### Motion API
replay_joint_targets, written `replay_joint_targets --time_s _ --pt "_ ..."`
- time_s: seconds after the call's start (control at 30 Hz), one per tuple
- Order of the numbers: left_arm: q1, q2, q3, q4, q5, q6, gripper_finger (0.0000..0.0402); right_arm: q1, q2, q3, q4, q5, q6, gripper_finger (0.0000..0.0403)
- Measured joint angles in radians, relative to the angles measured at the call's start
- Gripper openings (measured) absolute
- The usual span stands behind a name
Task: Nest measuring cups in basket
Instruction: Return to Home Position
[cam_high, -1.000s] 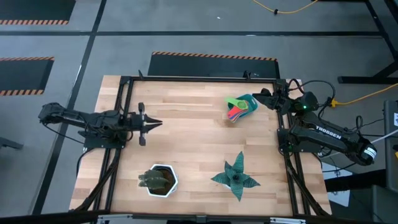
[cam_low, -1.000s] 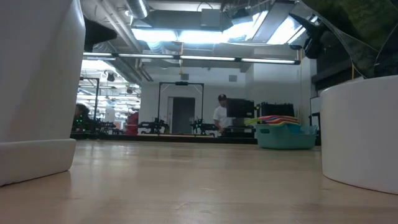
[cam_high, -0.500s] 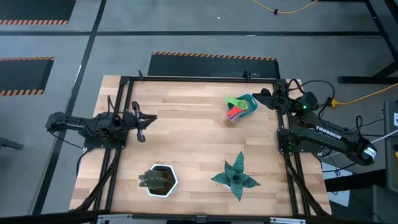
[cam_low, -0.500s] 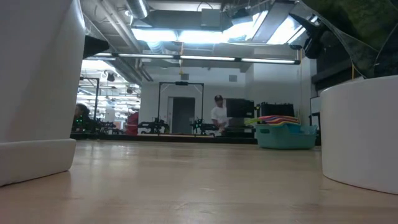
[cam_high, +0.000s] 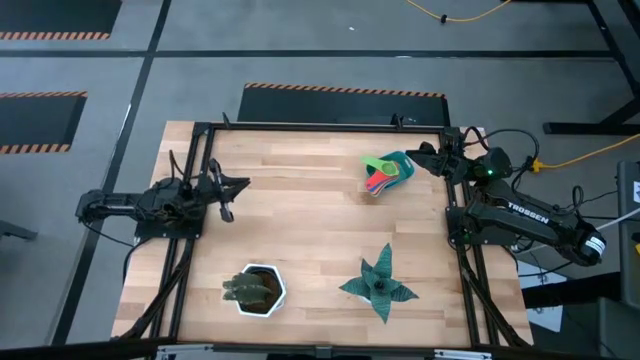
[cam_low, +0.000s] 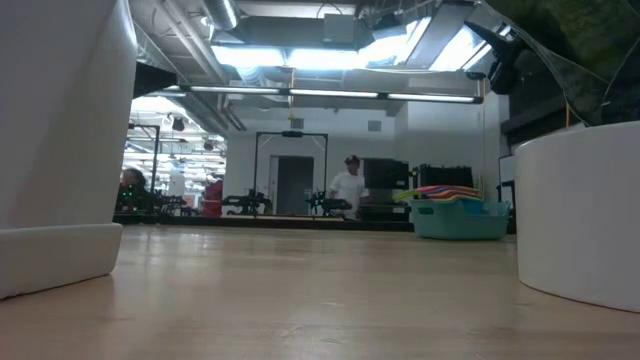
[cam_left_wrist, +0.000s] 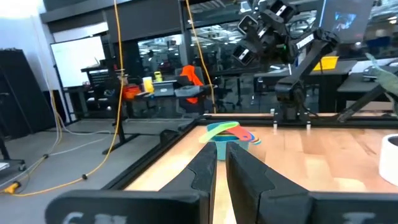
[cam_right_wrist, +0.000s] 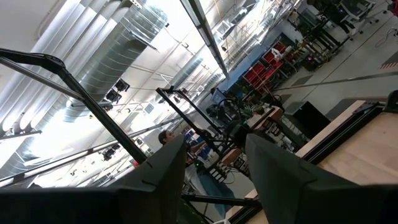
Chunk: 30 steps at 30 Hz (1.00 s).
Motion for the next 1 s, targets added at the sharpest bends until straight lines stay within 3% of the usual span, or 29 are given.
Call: replay_joint_targets --time_s 0.2,0.5,0.67,0.87,1.0 --pt "0.010 0.000 0.000 -0.006 0.000 -0.001 0.0027 0.000 0.000 0.000 0.001 -0.006 -0.006 0.0173" --pt "0.010 0.000 0.000 -0.006 0.000 -0.003 0.0027 0.000 0.000 0.000 0.002 -0.033 -0.183 0.0164" --pt "0.010 0.000 0.000 -0.010 0.025 -0.025 0.0027 0.000 0.000 0.000 0.003 -0.099 -0.288 0.0127" --pt "0.010 0.000 0.000 -0.058 0.146 -0.062 0.0027 0.000 0.000 0.000 0.002 -0.138 -0.416 0.0075" --pt "0.010 0.000 0.000 -0.113 0.199 -0.102 0.0027 0.000 0.000 0.000 0.002 -0.154 -0.418 0.0045"
